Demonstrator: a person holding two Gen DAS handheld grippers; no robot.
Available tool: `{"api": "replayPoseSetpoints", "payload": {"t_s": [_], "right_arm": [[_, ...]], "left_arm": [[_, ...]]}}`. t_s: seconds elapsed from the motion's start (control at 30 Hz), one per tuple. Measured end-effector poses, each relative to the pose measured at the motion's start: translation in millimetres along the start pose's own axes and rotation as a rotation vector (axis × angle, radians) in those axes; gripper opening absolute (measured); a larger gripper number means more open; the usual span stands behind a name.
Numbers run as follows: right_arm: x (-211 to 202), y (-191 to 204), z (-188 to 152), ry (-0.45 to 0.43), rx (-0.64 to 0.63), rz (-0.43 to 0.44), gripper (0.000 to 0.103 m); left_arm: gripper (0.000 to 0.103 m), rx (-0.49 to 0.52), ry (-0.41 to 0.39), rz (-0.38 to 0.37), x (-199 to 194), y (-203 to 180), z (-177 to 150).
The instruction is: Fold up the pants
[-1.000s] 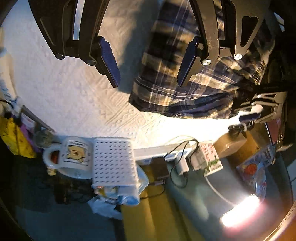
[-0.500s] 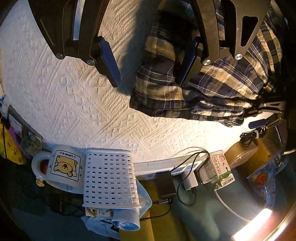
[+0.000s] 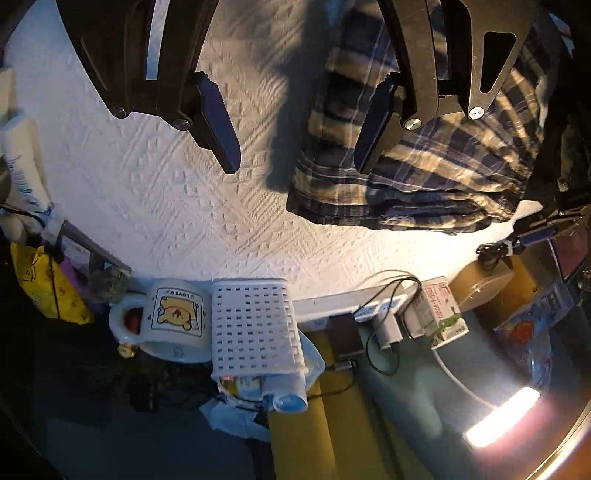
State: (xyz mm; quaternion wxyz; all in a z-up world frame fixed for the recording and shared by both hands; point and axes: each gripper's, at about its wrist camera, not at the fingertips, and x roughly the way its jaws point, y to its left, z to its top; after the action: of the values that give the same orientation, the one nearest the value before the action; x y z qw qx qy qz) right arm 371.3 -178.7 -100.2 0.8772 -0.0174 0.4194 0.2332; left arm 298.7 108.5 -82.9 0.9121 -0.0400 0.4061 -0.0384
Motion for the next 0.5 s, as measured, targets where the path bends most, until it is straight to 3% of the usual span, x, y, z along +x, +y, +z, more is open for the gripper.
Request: {"api": "replayPoseSetpoints", "payload": {"t_s": [0.13, 0.27, 0.5], "right_arm": [[-5.1, 4.2, -3.3, 0.0, 0.002, 0.014, 0.066], [-1.7, 6.1, -6.7, 0.012, 0.005, 0.014, 0.066], [19.7, -4.5, -7.5, 0.05, 0.026, -0.003, 0.066]], "left_arm": [[0.085, 0.019, 0.054, -0.094, 27.1, -11.1, -6.7], [0.085, 0.018, 0.119, -0.064, 54.4, -10.5, -13.7], [0.085, 0.048, 0.11, -0.075, 65.6, -8.0, -11.5]]}}
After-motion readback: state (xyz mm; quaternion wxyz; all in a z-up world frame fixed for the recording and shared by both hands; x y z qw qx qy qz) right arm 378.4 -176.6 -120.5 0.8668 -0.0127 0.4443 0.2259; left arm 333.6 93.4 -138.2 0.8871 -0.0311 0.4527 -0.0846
